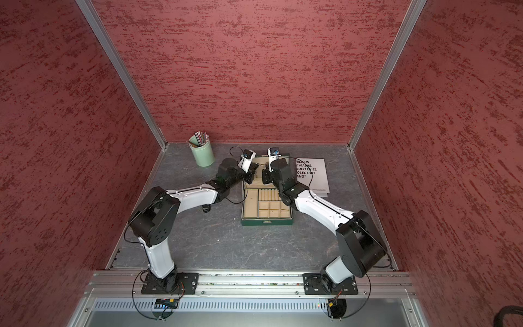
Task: Put jewelry chain into jewelry box
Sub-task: Hang the necklace on the jewelry box clasp.
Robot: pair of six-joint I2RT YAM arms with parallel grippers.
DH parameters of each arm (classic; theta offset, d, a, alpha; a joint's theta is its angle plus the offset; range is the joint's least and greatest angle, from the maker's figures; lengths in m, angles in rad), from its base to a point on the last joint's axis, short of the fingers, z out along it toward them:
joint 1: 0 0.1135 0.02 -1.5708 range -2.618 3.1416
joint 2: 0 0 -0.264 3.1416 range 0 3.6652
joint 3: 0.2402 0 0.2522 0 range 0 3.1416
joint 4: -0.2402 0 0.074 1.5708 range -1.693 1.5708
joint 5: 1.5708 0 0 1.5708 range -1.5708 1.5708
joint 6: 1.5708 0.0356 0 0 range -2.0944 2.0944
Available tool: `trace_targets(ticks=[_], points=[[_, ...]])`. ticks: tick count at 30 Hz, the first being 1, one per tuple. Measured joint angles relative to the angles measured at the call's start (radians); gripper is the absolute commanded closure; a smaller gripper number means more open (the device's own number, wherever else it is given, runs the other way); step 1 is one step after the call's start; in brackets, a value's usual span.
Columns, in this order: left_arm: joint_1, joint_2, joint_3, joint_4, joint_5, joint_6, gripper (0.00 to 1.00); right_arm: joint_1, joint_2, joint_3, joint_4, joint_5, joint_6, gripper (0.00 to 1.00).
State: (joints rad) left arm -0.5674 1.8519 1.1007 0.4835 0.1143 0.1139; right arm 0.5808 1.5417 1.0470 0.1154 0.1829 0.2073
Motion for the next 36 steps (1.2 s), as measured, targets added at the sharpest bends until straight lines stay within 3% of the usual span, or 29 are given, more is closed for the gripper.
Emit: trace_targets(ticks=[29,36], points=[[0.007,-0.005,0.036,-0.106,-0.020,0.020,0.97,-0.049,0.060,0.034,0.039,0.031,0.039,1.00],[0.005,-0.001,0.052,-0.135,-0.035,0.023,0.91,-0.050,0.071,0.035,0.035,0.031,0.058,1.00]])
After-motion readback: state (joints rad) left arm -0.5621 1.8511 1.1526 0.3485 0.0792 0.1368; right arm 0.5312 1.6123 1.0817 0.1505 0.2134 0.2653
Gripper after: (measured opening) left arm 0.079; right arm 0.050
